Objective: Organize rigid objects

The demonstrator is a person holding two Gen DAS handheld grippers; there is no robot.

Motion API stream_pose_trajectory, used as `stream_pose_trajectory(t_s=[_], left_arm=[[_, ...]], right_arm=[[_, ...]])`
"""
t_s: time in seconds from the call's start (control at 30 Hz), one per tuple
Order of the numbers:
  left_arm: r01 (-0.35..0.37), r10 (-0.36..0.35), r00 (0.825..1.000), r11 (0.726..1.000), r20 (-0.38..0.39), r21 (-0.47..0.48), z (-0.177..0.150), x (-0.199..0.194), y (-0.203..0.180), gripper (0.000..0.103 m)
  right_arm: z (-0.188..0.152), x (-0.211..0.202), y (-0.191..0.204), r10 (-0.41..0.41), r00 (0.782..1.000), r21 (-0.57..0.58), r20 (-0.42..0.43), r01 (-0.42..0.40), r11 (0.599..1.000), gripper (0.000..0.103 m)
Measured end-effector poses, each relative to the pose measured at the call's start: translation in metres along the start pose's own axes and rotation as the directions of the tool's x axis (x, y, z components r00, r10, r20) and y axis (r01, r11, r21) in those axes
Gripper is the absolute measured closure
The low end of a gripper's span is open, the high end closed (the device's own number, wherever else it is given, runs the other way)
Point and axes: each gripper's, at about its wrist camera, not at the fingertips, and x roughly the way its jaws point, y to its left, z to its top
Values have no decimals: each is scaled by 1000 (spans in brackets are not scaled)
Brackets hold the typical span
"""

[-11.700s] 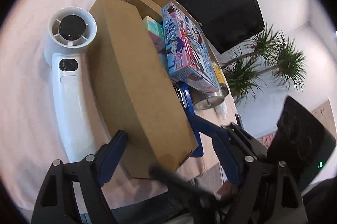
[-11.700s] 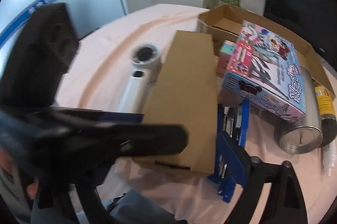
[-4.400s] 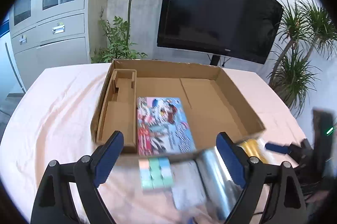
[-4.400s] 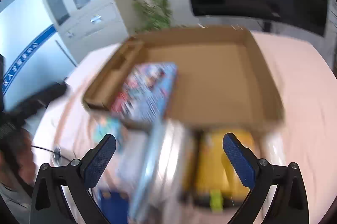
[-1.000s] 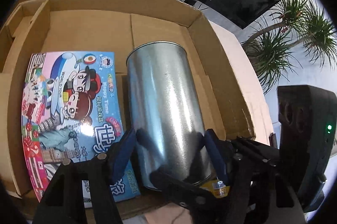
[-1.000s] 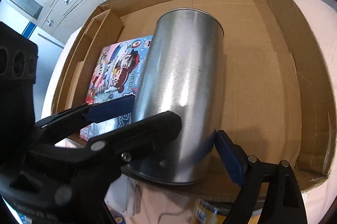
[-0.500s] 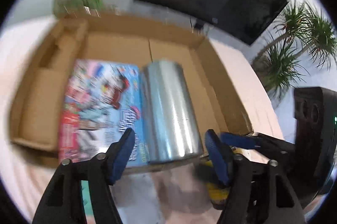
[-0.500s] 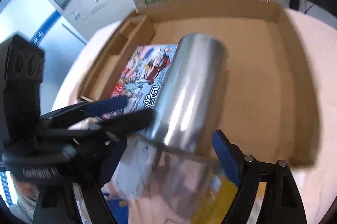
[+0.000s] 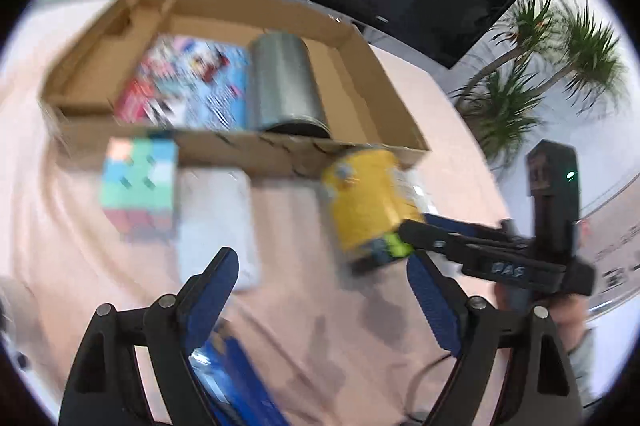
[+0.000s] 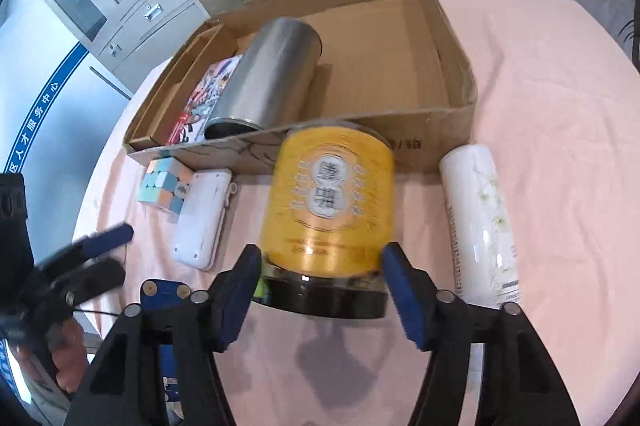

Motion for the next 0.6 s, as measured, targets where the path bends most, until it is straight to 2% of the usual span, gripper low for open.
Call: stream_pose_trajectory(t_s=[0.07, 0.1, 0.2, 0.3, 0.4, 0.47, 0.5, 0.53, 0.6], left_arm=[[82, -82, 997, 995, -7, -51, 2, 2, 6, 17], [93, -94, 996, 994, -9, -65, 2, 3, 8, 17], [109, -112, 993, 991, -31, -79, 12, 13, 12, 17], [110, -118, 989, 990, -85, -94, 27, 35, 20, 18], [104, -116, 983, 991, -143, -89, 45, 57, 25, 20], [112, -128, 972, 989, -199, -93, 48, 73, 27, 29], [108, -126, 968, 990, -218, -90, 48, 78, 27, 30], [103, -120, 967, 991, -226, -85, 47, 81, 26, 31], [106, -117, 968, 993, -222, -60, 43, 80, 24, 31]], right_arm=[[-8, 0, 10, 24, 1000, -27, -12, -24, 999, 41], [-14, 1, 22, 51, 998, -69, -30, -53, 996, 41], [-19, 10, 36, 149, 986, -71, -75, -155, 985, 39], [-13, 24, 31, 157, 983, -9, -92, -158, 987, 29], [-6, 35, 29, 209, 972, 52, -107, -205, 977, 29], [-4, 42, 29, 228, 966, 63, -118, -222, 973, 24], [-3, 49, 27, 240, 962, 75, -131, -232, 970, 22], [-2, 56, 26, 257, 955, 88, -149, -246, 965, 20], [0, 64, 28, 256, 954, 94, -153, -244, 965, 17]])
